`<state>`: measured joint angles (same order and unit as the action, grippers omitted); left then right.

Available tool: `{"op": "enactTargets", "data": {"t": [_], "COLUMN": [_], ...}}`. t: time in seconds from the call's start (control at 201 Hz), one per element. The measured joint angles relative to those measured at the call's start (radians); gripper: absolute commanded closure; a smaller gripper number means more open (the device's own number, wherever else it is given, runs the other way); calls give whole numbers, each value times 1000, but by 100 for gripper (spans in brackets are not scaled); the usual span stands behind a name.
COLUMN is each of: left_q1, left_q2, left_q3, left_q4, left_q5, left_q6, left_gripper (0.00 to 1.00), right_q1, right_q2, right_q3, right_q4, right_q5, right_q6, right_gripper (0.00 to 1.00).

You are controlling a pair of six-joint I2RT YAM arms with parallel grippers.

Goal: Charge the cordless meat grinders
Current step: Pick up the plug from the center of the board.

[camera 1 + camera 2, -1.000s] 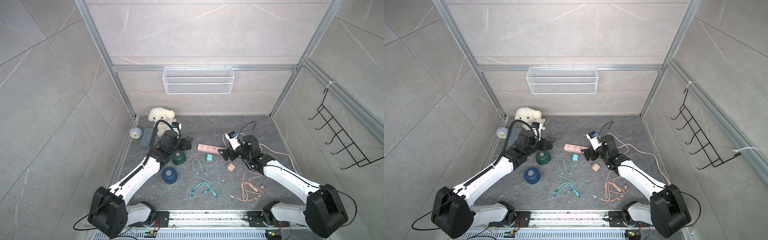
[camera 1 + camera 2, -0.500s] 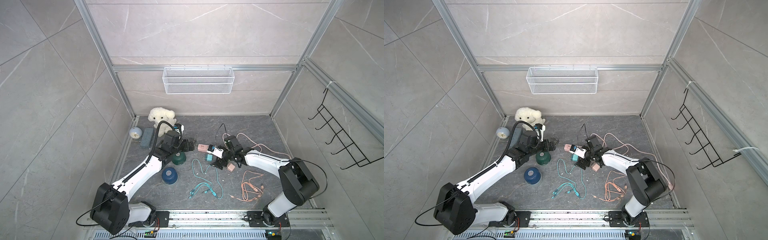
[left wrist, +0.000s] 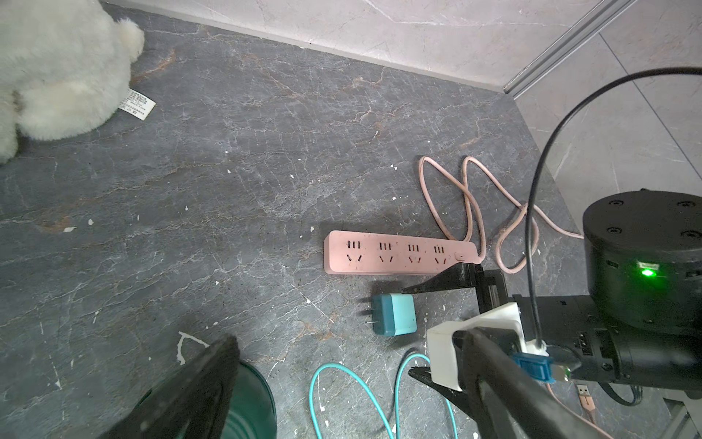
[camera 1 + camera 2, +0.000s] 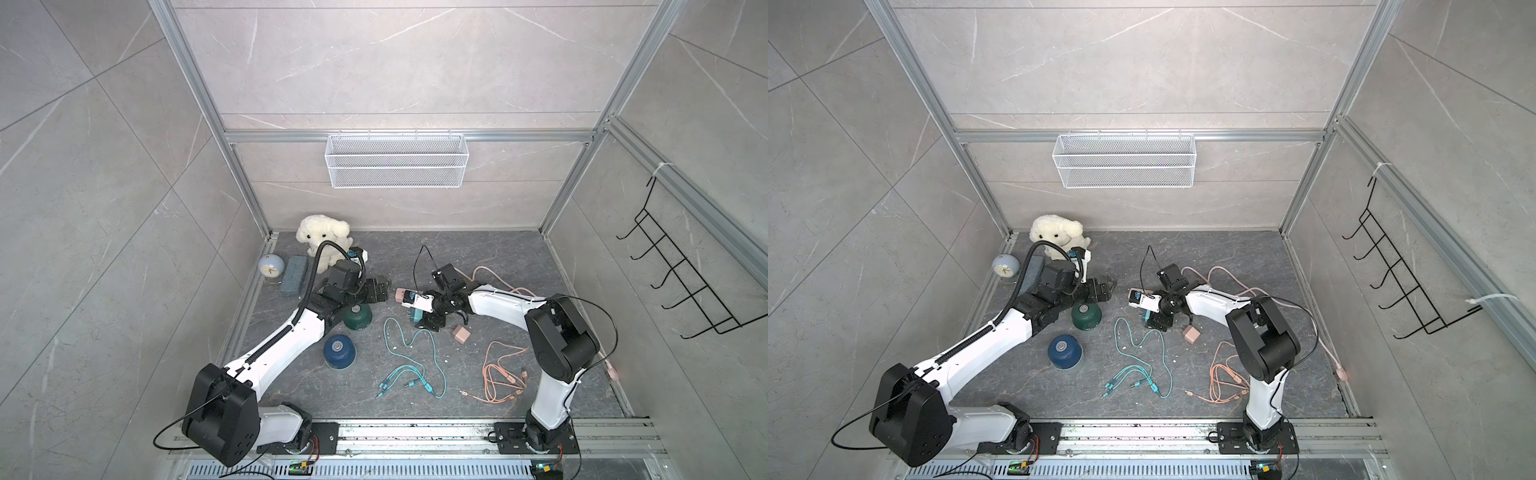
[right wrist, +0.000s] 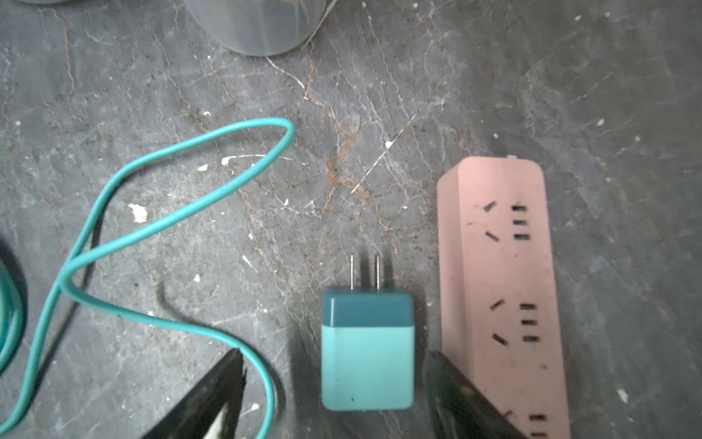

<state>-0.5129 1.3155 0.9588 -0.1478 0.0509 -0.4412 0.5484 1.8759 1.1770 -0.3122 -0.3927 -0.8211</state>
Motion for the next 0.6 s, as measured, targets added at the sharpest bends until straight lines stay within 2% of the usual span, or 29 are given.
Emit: {"op": "enactTargets", "data": {"t": [0.309,0.602], "left_q1": [0,0], "left_q2": [2,2], "left_q3": [0,0], "left_q4": [-10,-10], "left_q5": [-18,-23], "left_q6": [5,5], "left_gripper": [6,6], "right_q1": [1,1], "right_q2": [56,71], "right_q3": [43,43], "right_q4": [-27,-16], "right_q5": [32,53], "right_q6": [-11,-10], "right_gripper": [36,37]}}
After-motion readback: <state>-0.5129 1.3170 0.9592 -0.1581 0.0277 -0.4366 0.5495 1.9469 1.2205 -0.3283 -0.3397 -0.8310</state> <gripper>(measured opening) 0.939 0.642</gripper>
